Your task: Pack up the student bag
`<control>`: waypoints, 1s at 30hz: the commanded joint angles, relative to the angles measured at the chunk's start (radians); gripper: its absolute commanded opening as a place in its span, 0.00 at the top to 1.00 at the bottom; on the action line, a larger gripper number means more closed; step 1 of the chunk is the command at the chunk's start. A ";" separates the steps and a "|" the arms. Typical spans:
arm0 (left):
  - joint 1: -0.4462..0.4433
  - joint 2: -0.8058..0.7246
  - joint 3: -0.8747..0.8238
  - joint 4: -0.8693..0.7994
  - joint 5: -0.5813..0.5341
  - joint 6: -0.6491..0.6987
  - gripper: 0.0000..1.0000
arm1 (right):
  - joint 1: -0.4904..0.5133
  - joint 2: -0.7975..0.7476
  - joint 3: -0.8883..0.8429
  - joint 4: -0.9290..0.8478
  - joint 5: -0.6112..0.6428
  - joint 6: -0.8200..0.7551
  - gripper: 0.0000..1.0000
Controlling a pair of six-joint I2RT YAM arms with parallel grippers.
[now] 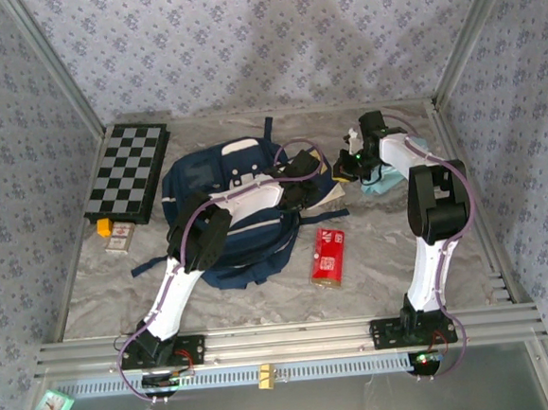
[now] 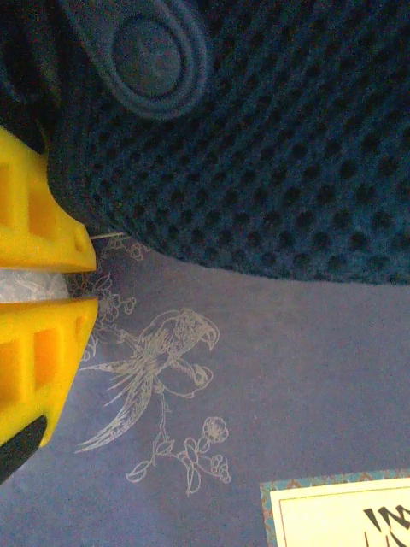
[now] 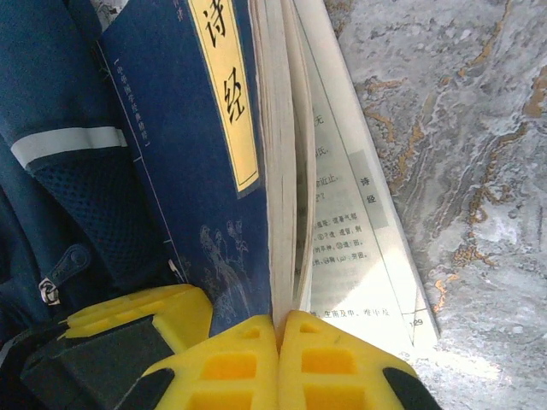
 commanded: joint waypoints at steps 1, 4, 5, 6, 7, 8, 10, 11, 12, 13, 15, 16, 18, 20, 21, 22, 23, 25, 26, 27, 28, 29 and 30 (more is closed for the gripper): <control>0.017 0.010 0.025 -0.073 0.024 -0.007 0.82 | -0.007 -0.063 -0.011 0.011 -0.047 0.031 1.00; 0.022 -0.061 0.026 -0.074 0.022 0.002 0.73 | -0.016 -0.112 -0.009 0.038 -0.073 0.060 1.00; 0.024 -0.092 0.021 -0.070 0.025 0.006 0.70 | -0.019 -0.127 -0.004 0.046 -0.091 0.068 1.00; 0.026 -0.121 0.010 -0.067 0.028 0.006 0.67 | -0.023 -0.141 0.009 0.044 -0.104 0.077 1.00; 0.032 -0.155 -0.006 -0.060 0.037 0.003 0.63 | -0.027 -0.153 0.023 0.039 -0.111 0.086 1.00; 0.039 -0.199 -0.036 -0.043 0.054 -0.001 0.61 | -0.032 -0.169 0.037 0.038 -0.118 0.099 1.00; 0.052 -0.288 -0.110 0.010 0.070 -0.011 0.56 | -0.036 -0.201 0.061 0.046 -0.140 0.123 1.00; 0.060 -0.340 -0.156 0.035 0.074 -0.015 0.53 | -0.036 -0.216 0.074 0.049 -0.154 0.136 1.00; 0.071 -0.382 -0.196 0.057 0.082 -0.022 0.51 | -0.034 -0.231 0.089 0.046 -0.170 0.144 1.00; 0.083 -0.439 -0.243 0.086 0.095 -0.029 0.48 | -0.034 -0.243 0.102 0.037 -0.180 0.149 1.00; 0.113 -0.535 -0.336 0.143 0.135 -0.054 0.43 | -0.033 -0.273 0.113 0.028 -0.188 0.164 1.00; 0.129 -0.586 -0.392 0.200 0.164 -0.064 0.39 | -0.034 -0.292 0.109 0.036 -0.198 0.178 1.00; 0.155 -0.670 -0.474 0.257 0.195 -0.078 0.33 | -0.031 -0.331 0.091 0.080 -0.230 0.219 1.00; 0.188 -0.739 -0.548 0.327 0.261 -0.087 0.25 | -0.020 -0.369 0.082 0.125 -0.265 0.254 1.00; 0.208 -0.758 -0.574 0.352 0.294 -0.097 0.21 | -0.013 -0.383 0.079 0.137 -0.276 0.266 1.00; 0.229 -0.782 -0.597 0.386 0.335 -0.109 0.17 | -0.002 -0.399 0.078 0.154 -0.287 0.280 1.00; 0.245 -0.801 -0.622 0.423 0.374 -0.117 0.13 | 0.011 -0.412 0.076 0.170 -0.300 0.291 1.00; 0.268 -0.832 -0.661 0.473 0.414 -0.135 0.08 | 0.040 -0.432 0.065 0.203 -0.306 0.310 1.00; 0.276 -0.845 -0.681 0.493 0.424 -0.145 0.05 | 0.056 -0.440 0.056 0.224 -0.308 0.322 1.00; 0.283 -0.854 -0.696 0.512 0.429 -0.157 0.03 | 0.072 -0.447 0.048 0.245 -0.313 0.334 1.00; 0.288 -0.861 -0.713 0.540 0.432 -0.168 0.01 | 0.091 -0.453 0.035 0.274 -0.318 0.348 1.00; 0.295 -0.865 -0.732 0.568 0.433 -0.183 0.00 | 0.110 -0.454 0.023 0.304 -0.321 0.379 1.00; 0.300 -0.866 -0.746 0.597 0.431 -0.197 0.00 | 0.126 -0.455 0.016 0.327 -0.325 0.391 1.00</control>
